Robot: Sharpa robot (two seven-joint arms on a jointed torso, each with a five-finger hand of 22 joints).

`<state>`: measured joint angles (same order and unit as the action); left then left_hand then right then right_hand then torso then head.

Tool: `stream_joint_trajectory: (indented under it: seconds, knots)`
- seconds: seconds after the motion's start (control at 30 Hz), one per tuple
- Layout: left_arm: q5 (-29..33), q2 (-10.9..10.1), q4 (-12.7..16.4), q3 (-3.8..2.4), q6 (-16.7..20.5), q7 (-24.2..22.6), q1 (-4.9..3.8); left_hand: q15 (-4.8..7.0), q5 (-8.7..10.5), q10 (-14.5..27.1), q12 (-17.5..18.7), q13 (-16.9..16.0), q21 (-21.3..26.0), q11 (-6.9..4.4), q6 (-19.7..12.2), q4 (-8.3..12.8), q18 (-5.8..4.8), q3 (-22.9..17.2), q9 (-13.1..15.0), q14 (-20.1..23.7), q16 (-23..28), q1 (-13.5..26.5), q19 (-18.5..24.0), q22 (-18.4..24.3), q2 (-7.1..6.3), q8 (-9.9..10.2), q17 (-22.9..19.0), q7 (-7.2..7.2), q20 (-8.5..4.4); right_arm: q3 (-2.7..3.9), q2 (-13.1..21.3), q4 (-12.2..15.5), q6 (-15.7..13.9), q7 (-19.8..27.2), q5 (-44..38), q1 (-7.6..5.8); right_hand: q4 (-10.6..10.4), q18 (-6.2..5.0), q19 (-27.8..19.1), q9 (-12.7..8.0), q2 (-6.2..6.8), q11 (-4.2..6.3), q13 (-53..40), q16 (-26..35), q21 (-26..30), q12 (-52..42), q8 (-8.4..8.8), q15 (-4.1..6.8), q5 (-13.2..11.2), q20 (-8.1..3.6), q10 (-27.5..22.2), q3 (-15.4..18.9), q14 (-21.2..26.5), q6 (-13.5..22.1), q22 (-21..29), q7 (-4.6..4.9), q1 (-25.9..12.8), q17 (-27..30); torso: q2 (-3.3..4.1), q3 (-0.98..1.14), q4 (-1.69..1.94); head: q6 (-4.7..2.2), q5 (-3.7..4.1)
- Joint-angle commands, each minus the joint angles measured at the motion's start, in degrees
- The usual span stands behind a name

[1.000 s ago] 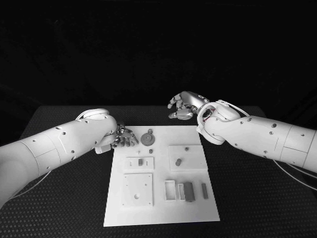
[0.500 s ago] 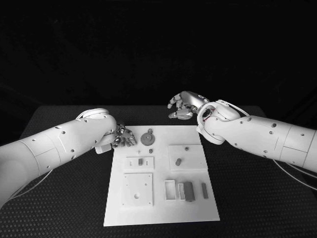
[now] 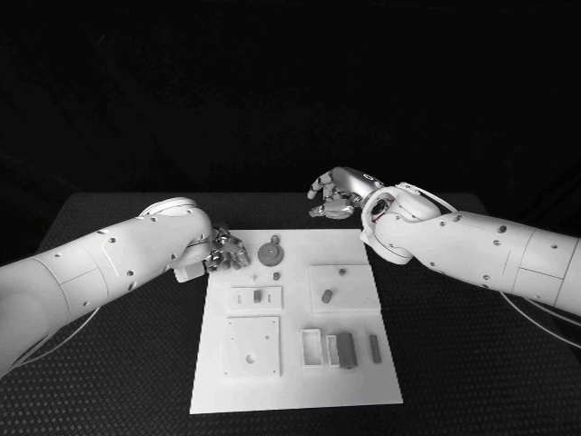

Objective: Assemble the parts on the task board

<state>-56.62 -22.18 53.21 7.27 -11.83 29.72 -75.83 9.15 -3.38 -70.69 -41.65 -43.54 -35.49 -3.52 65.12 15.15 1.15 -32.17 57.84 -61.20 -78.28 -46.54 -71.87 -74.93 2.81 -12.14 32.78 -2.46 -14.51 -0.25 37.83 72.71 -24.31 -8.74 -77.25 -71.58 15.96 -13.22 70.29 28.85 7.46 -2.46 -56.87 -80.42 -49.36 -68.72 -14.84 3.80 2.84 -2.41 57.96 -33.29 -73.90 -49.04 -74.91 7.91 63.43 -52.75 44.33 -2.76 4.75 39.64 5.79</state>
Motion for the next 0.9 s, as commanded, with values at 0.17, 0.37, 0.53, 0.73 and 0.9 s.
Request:
stream_joint_trajectory:
  seconds: [0.17, 0.37, 0.53, 0.73, 0.9]
  knots:
    - [4.9, -1.4, 1.2, -0.08, 0.5, -0.8, 0.06, -0.05, 0.57, 0.4, -0.2, 0.2, -0.6, 0.22, 0.4, 0.4, 1.74, -1.2, 0.0, 0.2, -0.5, -2.0, -0.1, -1.3, 3.36, 0.3, -0.2, -0.26, -0.01, 0.02, 0.2, -0.1, 0.8, 0.0, 0.0, 0.07, 0.0, -1.78, 0.1, -0.1, -0.05, -0.03, 0.1, 0.2, 0.2, -0.2, 0.06, -0.02, 0.2, -0.34, -0.2, 0.2, 0.3, 0.7, -1.0, 1.09, -0.4, 0.0, -0.03, 0.00, 0.04, 0.01, 0.12]
    - [6.9, -4.1, 4.5, -0.21, 1.7, -0.5, 0.01, -0.09, 0.59, 0.4, -0.2, 0.2, -0.7, 0.24, 0.4, 0.7, 1.74, -1.2, 0.1, 0.3, -0.6, -2.0, -0.1, -1.4, 3.61, 0.3, -0.2, -0.28, 0.00, 0.02, 0.4, 0.0, 0.8, 0.0, 0.1, 0.07, 0.0, -1.78, 0.1, -0.1, -0.05, -0.03, 0.1, 0.2, 0.2, -0.2, 0.07, -0.02, 0.2, -0.34, -0.2, 0.2, 0.3, 0.7, -1.0, 1.09, -0.4, 0.0, -0.13, 0.00, 0.13, 0.00, 0.16]
    - [9.0, -7.7, 9.7, -0.27, 2.6, 0.4, -0.38, -0.08, 0.61, 0.3, -0.4, 0.1, -1.0, 0.20, 0.6, 0.7, 1.75, -0.9, 0.3, 0.2, -0.8, -1.6, -0.1, -1.4, 3.89, 0.3, -0.2, -0.23, 0.01, 0.01, 0.7, 0.1, 0.9, 0.0, 0.1, 0.08, 0.0, -1.78, 0.1, -0.1, -0.05, -0.03, 0.1, 0.2, 0.2, -0.2, 0.07, -0.02, 0.2, -0.35, -0.2, 0.1, 0.3, 0.7, -1.0, 1.09, -0.4, 0.0, -0.17, 0.01, 0.21, -0.05, 0.04]
    - [10.0, -11.6, 15.7, -0.24, 2.6, 1.5, -0.71, -0.05, 0.61, 0.2, -0.5, 0.1, -1.2, 0.17, 0.7, 0.9, 1.78, -0.9, 0.3, 0.2, -0.9, -1.5, -0.1, -1.4, 3.83, 0.2, -0.1, -0.19, -0.02, 0.01, 0.9, 0.0, 0.9, -0.1, 0.1, 0.08, 0.0, -1.78, 0.1, -0.1, -0.05, -0.03, 0.1, 0.2, 0.2, -0.3, 0.07, -0.02, 0.2, -0.35, -0.2, 0.1, 0.3, 0.7, -1.0, 1.09, -0.4, 0.0, -0.22, 0.04, 0.24, -0.14, -0.14]
    - [9.7, -13.2, 18.7, -0.15, 2.0, 2.2, -0.68, -0.03, 0.61, 0.2, -0.5, 0.1, -1.3, 0.14, 0.7, 1.0, 1.81, -0.9, 0.4, 0.2, -1.0, -1.5, -0.1, -1.4, 3.74, 0.2, -0.1, -0.17, -0.04, 0.01, 1.0, 0.1, 0.9, -0.1, 0.1, 0.08, 0.1, -1.78, 0.1, -0.1, -0.04, -0.03, 0.1, 0.2, 0.2, -0.3, 0.07, -0.02, 0.2, -0.35, -0.2, 0.1, 0.3, 0.7, -1.0, 1.09, -0.4, 0.0, -0.21, -0.04, 0.33, -0.08, -0.19]
